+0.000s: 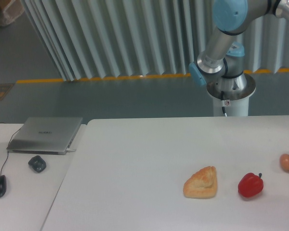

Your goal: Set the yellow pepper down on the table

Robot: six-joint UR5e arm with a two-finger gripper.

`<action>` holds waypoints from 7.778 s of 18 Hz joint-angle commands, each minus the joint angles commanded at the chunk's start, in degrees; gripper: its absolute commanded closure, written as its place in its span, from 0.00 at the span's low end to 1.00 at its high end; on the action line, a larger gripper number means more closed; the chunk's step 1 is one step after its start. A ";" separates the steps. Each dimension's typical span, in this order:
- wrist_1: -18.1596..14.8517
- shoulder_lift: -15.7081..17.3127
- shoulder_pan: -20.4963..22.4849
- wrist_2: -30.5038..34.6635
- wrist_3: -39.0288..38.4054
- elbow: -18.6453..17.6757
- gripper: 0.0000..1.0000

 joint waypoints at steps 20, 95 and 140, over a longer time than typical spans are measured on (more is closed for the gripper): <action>6.94 -5.37 1.49 0.35 0.88 3.26 0.00; -9.23 2.89 -29.71 -0.35 -33.84 -6.50 0.65; -29.27 19.51 -31.20 -6.43 -4.83 -7.64 0.00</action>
